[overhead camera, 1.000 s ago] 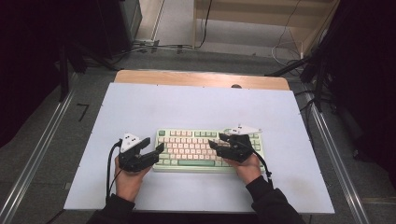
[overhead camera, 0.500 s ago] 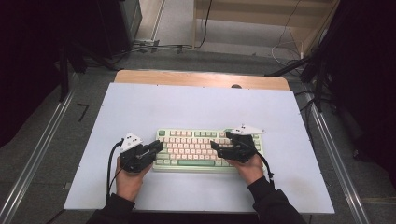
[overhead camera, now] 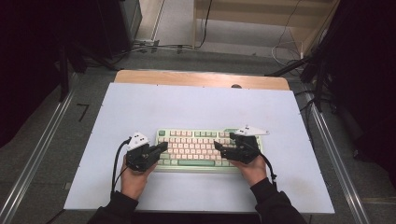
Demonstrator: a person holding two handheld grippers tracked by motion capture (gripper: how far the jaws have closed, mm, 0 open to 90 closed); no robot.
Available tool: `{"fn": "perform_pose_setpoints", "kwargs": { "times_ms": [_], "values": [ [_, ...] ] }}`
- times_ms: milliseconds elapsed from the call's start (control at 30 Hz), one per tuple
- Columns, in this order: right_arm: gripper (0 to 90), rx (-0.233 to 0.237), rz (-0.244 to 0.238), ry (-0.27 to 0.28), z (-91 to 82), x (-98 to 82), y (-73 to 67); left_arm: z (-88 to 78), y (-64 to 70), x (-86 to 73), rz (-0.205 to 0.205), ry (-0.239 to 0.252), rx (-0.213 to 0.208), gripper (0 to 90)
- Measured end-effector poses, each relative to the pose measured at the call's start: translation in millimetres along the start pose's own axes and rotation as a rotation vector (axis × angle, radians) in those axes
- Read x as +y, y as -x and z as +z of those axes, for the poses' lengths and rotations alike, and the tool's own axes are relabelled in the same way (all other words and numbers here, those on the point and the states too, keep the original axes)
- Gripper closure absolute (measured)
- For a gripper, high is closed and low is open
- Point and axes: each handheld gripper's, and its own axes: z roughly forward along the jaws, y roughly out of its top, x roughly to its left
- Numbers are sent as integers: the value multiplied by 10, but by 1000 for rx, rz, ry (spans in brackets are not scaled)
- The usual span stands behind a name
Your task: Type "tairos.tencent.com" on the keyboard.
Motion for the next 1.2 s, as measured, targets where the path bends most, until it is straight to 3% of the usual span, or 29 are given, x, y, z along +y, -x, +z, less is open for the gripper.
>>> {"fn": "perform_pose_setpoints", "kwargs": {
  "times_ms": [267,867,1200],
  "values": [
    [236,-25,21,8,-92,-51,69,149,54,20,20,-45,-29,900],
    [237,-52,39,5,-167,-109,127,326,98,5,54,-127,1,890],
    [236,-52,35,5,-165,-109,123,355,97,0,53,-134,0,900]
  ]
}}
